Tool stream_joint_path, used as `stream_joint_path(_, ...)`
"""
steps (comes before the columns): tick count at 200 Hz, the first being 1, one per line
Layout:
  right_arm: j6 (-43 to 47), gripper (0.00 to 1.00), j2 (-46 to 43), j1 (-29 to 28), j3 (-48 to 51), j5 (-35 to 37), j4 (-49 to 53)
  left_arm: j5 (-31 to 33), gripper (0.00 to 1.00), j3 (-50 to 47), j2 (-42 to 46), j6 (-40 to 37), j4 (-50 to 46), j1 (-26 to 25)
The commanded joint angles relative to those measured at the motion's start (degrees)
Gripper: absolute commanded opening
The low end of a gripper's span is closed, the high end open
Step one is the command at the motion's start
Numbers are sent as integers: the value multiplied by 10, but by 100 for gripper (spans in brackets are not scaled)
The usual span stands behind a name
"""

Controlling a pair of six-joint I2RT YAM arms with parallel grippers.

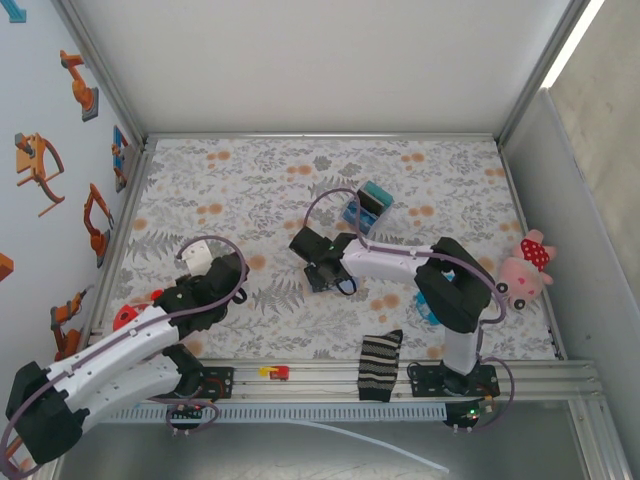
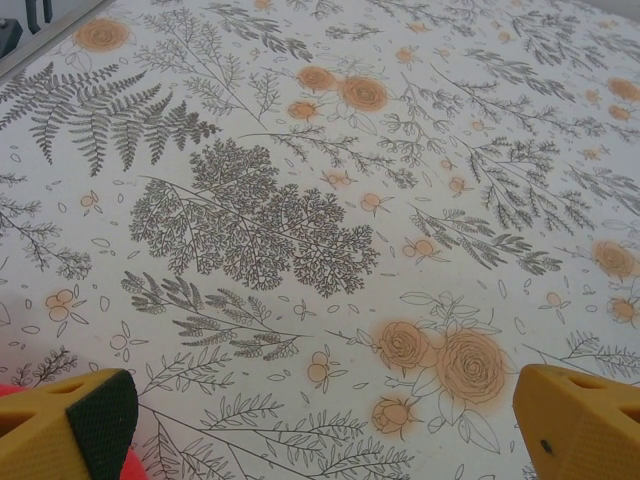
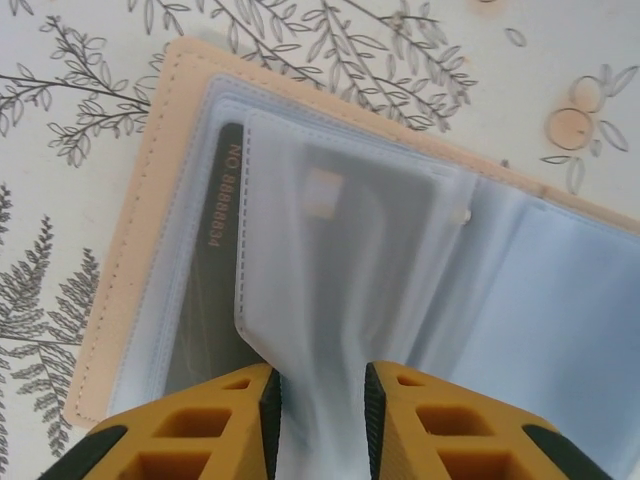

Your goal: Take the credit cards out of the card holder

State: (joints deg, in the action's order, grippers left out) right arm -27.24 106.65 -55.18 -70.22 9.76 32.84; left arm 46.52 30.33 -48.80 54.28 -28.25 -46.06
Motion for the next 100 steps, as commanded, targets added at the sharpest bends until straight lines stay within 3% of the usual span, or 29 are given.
stream_joint_path(1,-9,30,-32,9,10,29,20,-8,97,18,-8,-19,6,2)
stream_joint_path(100,-25,31,-70,51,63,40,24,-91,97,40,-77,-72,83,2)
